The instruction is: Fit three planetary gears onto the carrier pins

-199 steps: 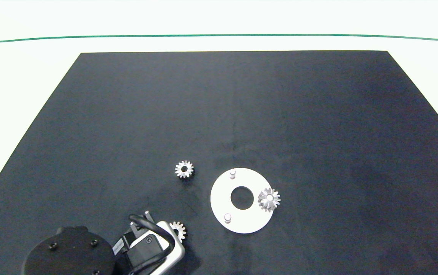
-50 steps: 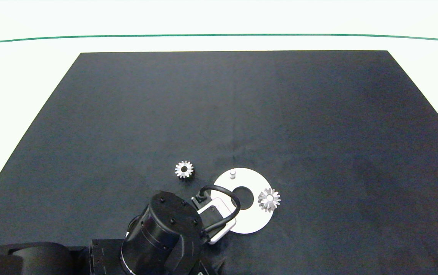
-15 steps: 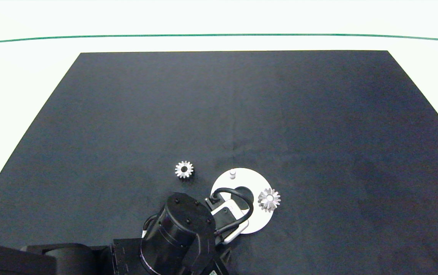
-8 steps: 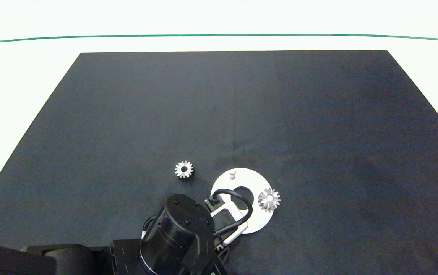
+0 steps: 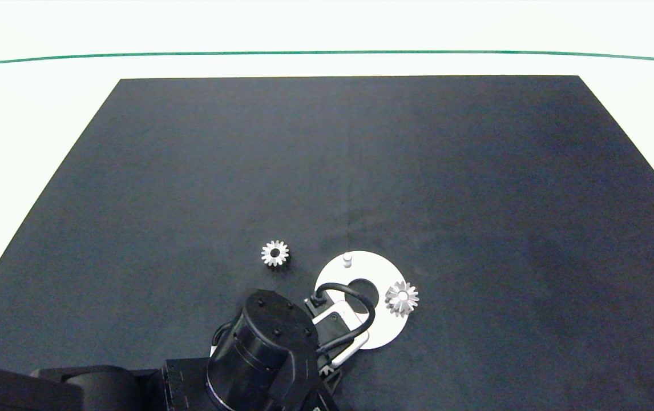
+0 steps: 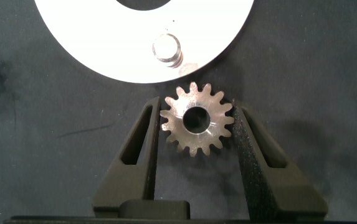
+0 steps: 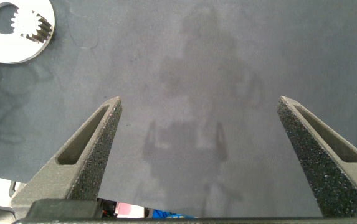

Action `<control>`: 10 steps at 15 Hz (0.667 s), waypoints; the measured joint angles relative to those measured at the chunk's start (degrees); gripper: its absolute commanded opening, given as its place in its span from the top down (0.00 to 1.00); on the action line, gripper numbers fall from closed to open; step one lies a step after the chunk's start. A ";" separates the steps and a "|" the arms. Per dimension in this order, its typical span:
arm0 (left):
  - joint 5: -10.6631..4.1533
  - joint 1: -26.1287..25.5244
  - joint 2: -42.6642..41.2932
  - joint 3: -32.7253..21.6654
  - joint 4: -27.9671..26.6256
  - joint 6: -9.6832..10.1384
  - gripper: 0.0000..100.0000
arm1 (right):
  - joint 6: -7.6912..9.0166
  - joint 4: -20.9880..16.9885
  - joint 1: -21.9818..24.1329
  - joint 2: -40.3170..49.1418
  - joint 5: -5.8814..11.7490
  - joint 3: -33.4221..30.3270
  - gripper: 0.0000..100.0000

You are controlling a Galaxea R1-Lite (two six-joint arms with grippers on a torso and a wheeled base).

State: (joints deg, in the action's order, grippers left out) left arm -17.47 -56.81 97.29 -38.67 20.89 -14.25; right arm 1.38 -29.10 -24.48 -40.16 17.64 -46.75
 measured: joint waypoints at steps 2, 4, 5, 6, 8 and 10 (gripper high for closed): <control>0.00 0.02 0.00 0.11 0.05 0.00 0.80 | 0.00 0.00 0.00 0.00 0.00 0.00 0.00; 0.02 0.04 -0.02 0.22 0.07 -0.05 0.85 | 0.00 0.00 -0.02 0.00 0.02 0.00 0.00; 0.02 0.00 0.00 0.20 0.07 -0.10 0.86 | 0.00 0.00 -0.02 0.00 0.02 0.00 0.00; 0.02 -0.02 0.00 0.20 0.05 -0.10 0.89 | 0.00 0.00 -0.02 0.00 0.00 0.00 0.00; -0.02 -0.05 0.06 0.17 0.05 -0.10 0.92 | 0.00 0.00 -0.02 0.00 0.02 0.00 0.00; -0.02 -0.05 0.13 0.22 0.07 -0.10 0.97 | 0.00 0.00 -0.02 0.00 0.00 -0.02 0.00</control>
State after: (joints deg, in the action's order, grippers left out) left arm -17.49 -56.86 97.43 -38.45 20.97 -14.35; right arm 1.38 -29.10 -24.50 -40.16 17.64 -46.78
